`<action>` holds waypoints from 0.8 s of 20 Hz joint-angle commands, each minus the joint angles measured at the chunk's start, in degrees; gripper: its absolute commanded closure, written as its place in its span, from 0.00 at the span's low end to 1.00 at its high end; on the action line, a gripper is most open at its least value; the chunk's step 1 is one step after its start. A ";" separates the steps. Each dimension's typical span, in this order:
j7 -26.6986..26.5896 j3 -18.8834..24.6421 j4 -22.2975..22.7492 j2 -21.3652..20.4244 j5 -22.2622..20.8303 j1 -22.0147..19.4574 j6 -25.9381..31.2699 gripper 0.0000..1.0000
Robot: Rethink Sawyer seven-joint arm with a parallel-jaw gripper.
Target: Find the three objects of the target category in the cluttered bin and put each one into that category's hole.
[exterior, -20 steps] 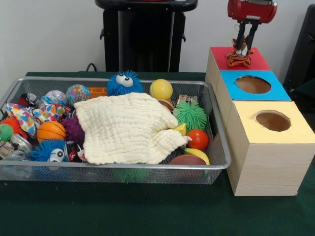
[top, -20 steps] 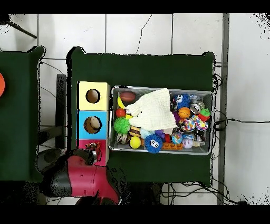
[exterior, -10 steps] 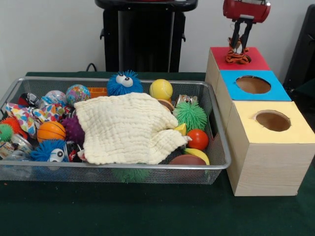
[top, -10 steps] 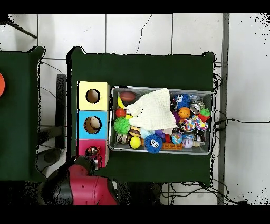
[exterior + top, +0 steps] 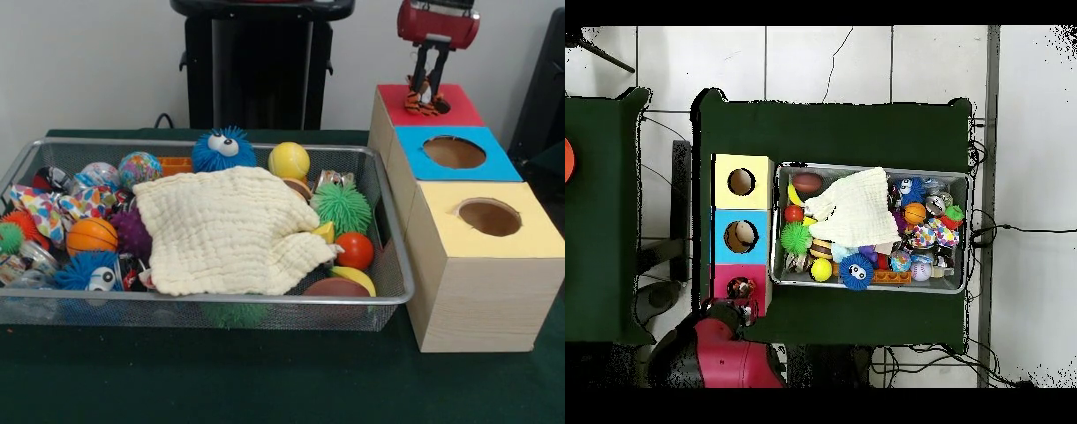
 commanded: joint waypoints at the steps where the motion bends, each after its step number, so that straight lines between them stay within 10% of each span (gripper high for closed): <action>1: 17.37 3.84 5.10 6.24 3.32 0.25 -4.24 1.00; 16: 16.81 5.88 3.81 5.91 6.35 1.03 -2.96 1.00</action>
